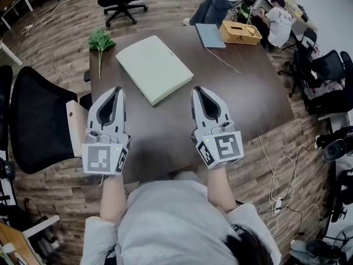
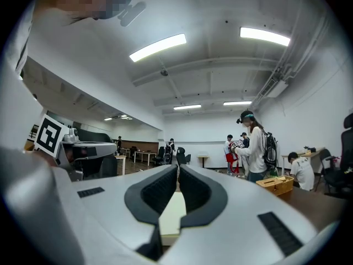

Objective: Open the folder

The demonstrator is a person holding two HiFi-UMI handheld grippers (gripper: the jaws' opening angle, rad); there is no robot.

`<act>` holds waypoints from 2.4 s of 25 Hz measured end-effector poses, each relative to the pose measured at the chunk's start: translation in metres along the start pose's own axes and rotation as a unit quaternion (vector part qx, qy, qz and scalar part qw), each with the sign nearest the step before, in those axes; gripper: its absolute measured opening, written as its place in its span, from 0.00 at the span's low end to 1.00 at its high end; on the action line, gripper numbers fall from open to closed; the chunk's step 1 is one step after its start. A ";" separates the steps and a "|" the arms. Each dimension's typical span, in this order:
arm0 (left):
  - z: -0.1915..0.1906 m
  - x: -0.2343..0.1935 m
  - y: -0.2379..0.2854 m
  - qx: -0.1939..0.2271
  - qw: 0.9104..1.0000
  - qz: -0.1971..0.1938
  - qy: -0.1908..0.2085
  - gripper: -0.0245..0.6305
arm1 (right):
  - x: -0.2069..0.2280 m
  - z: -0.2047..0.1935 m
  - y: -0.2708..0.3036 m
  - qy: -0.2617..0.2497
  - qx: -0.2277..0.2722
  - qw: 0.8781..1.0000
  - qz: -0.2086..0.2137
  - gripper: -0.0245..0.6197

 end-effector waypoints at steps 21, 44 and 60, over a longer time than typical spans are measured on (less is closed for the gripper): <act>-0.059 -0.014 0.066 -0.066 0.998 -0.011 -0.013 0.05 | 0.024 -0.095 0.083 0.153 -0.150 0.976 0.038 0.07; -0.177 -0.002 0.139 -0.163 0.985 -0.039 -0.049 0.05 | 0.015 -0.227 0.165 0.381 -0.295 0.868 0.120 0.14; -0.208 0.000 0.153 -0.192 0.978 -0.029 -0.070 0.05 | 0.014 -0.230 0.184 0.460 -0.284 0.828 0.149 0.15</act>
Point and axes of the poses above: the fingertips, and each gripper's own axes: y forward along the fingers, x to its right, z out of its top, the point moved 3 cm from there along -y, backward along the fingers, and after that the axes turned 12 degrees about -x, right-handed, at the moved point
